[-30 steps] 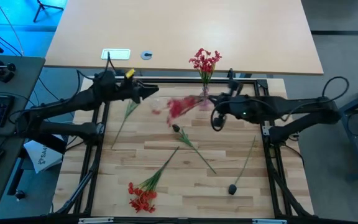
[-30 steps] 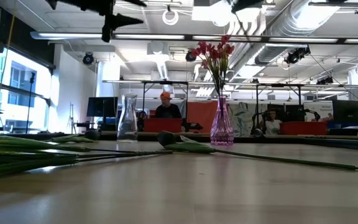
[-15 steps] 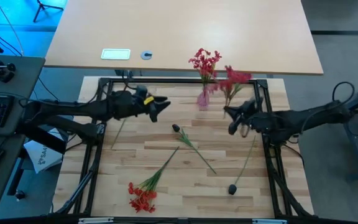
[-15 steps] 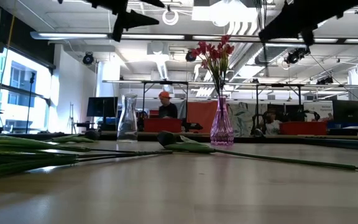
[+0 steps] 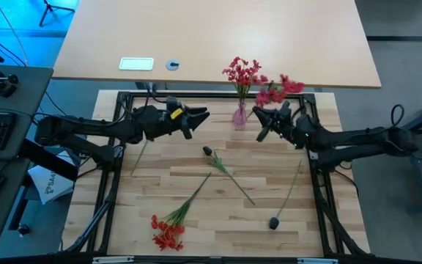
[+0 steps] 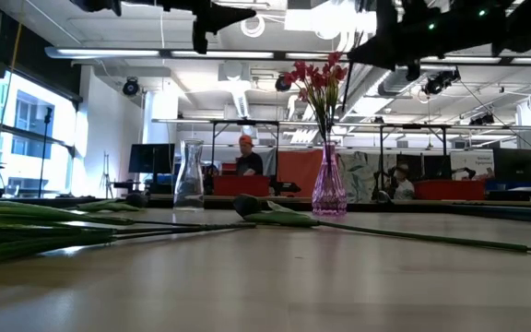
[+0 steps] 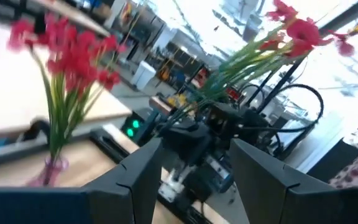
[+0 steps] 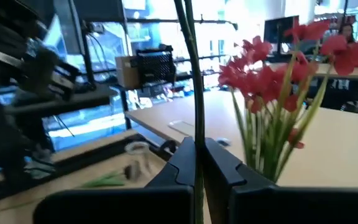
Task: Sort flowers into vase by color
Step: Put the left red flowers into the purple vase
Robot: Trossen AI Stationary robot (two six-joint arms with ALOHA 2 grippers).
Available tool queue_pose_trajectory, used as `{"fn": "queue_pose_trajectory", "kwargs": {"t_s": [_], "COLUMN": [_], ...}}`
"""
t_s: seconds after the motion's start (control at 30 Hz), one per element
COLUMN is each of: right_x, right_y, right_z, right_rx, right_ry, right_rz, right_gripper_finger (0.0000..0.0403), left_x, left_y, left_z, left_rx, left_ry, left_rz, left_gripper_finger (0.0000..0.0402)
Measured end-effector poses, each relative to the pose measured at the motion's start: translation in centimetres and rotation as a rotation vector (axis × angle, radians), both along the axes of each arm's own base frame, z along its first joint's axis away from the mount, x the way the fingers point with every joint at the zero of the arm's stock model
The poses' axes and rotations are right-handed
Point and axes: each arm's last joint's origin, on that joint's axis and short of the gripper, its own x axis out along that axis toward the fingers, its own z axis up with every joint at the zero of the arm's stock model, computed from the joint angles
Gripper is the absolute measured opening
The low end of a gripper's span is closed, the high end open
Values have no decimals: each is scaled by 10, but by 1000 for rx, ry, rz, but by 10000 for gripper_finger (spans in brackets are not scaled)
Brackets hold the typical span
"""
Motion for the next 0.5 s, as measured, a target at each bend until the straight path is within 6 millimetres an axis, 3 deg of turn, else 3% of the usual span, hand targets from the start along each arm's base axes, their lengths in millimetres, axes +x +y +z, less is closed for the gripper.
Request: {"fn": "queue_pose_trajectory", "kwargs": {"t_s": [0.23, 0.5], "right_x": [12, 26], "right_y": [-31, -53], "right_z": [0, -8], "right_rx": [-9, -4], "right_ry": [25, 72], "right_rz": [-21, -42], "right_gripper_finger": [0, 0], "left_x": [0, 0], "left_y": [1, 1], "left_z": [3, 3], "left_rx": [129, 129], "left_ry": [17, 18], "left_rz": [21, 21], "left_gripper_finger": [177, 177]}}
